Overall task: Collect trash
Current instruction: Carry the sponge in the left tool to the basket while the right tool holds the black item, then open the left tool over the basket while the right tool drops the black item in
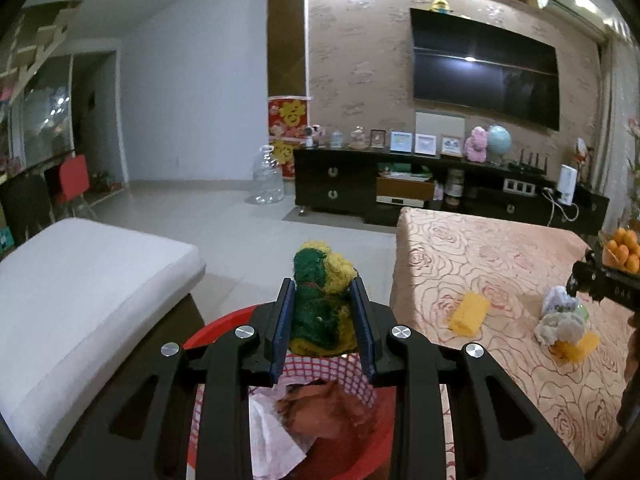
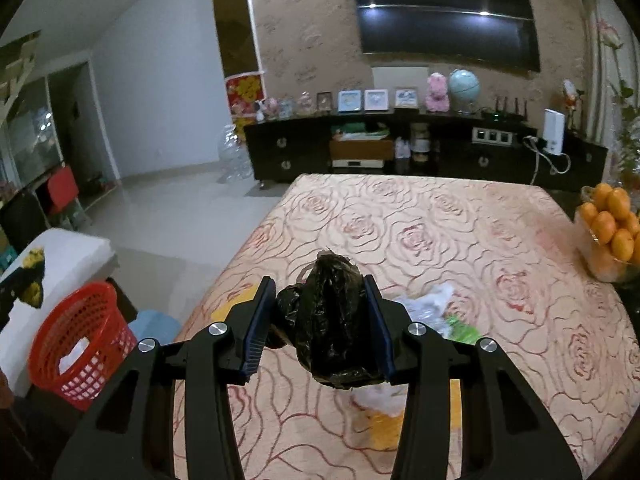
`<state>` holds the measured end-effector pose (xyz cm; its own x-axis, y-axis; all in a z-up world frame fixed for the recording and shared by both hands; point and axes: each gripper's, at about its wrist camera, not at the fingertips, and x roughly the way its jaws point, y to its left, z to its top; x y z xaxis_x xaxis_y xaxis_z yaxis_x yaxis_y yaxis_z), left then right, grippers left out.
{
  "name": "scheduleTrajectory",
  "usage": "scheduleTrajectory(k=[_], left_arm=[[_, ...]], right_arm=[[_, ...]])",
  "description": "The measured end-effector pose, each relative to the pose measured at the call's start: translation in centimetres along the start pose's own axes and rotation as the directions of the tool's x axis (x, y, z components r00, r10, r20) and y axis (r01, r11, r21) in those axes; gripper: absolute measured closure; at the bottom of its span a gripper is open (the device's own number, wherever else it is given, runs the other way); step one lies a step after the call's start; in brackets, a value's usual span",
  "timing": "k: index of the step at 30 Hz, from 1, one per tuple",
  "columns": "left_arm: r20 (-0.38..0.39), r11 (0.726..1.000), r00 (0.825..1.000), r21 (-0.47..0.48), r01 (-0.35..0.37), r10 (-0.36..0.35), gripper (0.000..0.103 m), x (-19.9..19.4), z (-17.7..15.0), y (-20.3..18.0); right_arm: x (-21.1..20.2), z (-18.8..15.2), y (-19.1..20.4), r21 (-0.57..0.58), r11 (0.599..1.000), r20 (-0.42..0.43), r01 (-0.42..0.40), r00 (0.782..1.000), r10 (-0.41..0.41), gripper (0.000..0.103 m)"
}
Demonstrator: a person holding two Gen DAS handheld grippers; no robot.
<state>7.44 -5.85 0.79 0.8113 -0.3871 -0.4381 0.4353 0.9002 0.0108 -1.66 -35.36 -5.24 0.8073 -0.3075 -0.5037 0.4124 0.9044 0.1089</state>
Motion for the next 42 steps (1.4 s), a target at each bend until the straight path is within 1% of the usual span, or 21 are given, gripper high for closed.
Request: scheduleTrajectory(k=[6, 11, 14, 20, 25, 30, 36, 37, 39, 42], left_arm=[[-0.033, 0.999, 0.999, -0.036, -0.034, 0.033, 0.076, 0.3, -0.2, 1.9], [-0.055, 0.996, 0.996, -0.055, -0.072, 0.069, 0.076, 0.2, -0.5, 3.8], [-0.080, 0.994, 0.993, -0.068, -0.090, 0.084, 0.076, 0.4, -0.8, 5.0], [-0.124, 0.990, 0.987, -0.085, -0.111, 0.100, 0.076, 0.7, -1.7, 7.2], [-0.162, 0.988, 0.981, -0.092, -0.124, 0.108, 0.076, 1.2, -2.0, 8.2], [-0.175, 0.989, 0.980, -0.089, -0.115, 0.098, 0.076, 1.4, -2.2, 8.4], [-0.210, 0.991, 0.973, -0.074, -0.112, 0.095, 0.075, 2.1, -2.7, 8.3], [-0.216, 0.991, 0.972, -0.076, -0.107, 0.088, 0.072, 2.2, -2.7, 8.4], [-0.227, 0.992, 0.971, -0.074, -0.098, 0.079, 0.071, 2.4, -2.8, 8.3], [-0.230, 0.993, 0.970, -0.064, -0.100, 0.083, 0.061, 2.5, -2.9, 8.0]], right_arm=[[0.4, -0.2, 3.3, -0.046, 0.997, -0.029, -0.067, 0.997, 0.065, 0.060], [1.3, -0.1, 6.9, -0.066, 0.987, -0.062, -0.148, 0.988, 0.144, 0.060], [1.7, 0.1, 9.5, -0.082, 0.975, -0.086, -0.206, 0.976, 0.199, 0.060], [2.6, 0.6, 15.3, -0.121, 0.941, -0.136, -0.316, 0.944, 0.299, 0.060], [2.9, 0.7, 18.7, -0.140, 0.918, -0.169, -0.371, 0.923, 0.347, 0.060], [3.5, 0.7, 21.6, -0.154, 0.900, -0.206, -0.407, 0.905, 0.373, 0.060], [4.1, 0.4, 23.4, -0.151, 0.885, -0.245, -0.440, 0.884, 0.398, 0.060], [4.1, 0.4, 23.7, -0.149, 0.883, -0.249, -0.445, 0.881, 0.402, 0.059], [4.2, 0.4, 24.0, -0.139, 0.879, -0.254, -0.455, 0.875, 0.413, 0.056], [4.0, 0.5, 24.1, -0.122, 0.878, -0.257, -0.463, 0.869, 0.423, 0.048]])
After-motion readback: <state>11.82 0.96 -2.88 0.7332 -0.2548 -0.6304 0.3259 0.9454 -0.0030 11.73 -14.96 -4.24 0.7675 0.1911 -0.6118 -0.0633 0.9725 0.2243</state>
